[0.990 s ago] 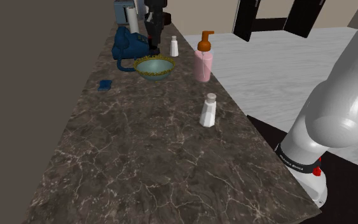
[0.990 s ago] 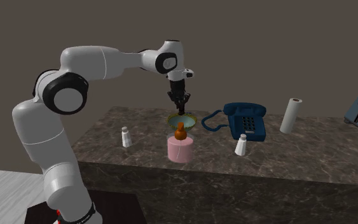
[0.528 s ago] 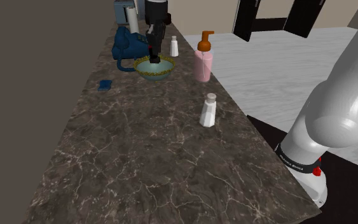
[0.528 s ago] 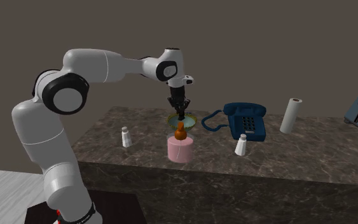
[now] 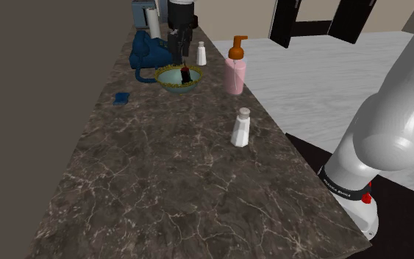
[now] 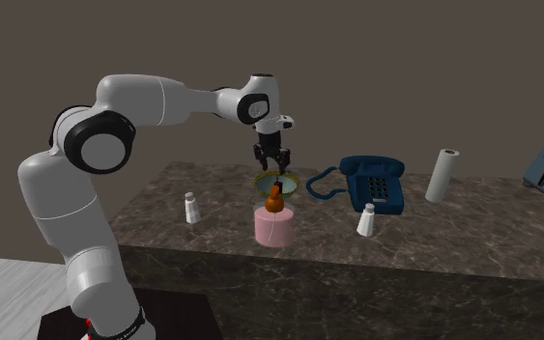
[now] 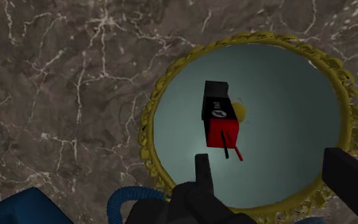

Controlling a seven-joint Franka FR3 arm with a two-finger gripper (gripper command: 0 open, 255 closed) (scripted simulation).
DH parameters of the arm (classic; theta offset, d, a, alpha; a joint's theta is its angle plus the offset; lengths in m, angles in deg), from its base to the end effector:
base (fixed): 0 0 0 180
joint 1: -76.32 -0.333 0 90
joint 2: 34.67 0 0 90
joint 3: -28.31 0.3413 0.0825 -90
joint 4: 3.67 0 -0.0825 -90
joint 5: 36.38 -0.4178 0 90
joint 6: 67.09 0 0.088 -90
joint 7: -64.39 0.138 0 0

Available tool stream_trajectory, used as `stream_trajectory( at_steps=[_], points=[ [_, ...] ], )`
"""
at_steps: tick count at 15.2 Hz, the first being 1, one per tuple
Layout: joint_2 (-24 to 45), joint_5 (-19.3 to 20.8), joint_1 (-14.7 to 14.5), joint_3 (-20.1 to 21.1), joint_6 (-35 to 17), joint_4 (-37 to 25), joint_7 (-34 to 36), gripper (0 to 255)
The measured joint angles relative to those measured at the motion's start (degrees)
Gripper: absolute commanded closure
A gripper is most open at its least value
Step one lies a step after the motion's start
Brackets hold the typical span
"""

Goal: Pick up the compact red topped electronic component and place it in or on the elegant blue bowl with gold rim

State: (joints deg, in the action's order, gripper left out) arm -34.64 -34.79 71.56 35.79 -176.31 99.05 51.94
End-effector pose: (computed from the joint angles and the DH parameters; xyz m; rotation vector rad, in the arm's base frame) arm 0.5981 0.1269 0.5354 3.0353 0.6765 0.1757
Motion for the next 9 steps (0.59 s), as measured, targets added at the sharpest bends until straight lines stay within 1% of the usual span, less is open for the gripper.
stream_trajectory(
  at_steps=[4, 9],
  points=[
    [0.0, 0.0, 0.0, 0.0, 0.0, 0.0, 0.0, 0],
    [-0.7, -0.1, -0.1, 0.1, 6.0, -5.4, 0.0, 0]
  ],
)
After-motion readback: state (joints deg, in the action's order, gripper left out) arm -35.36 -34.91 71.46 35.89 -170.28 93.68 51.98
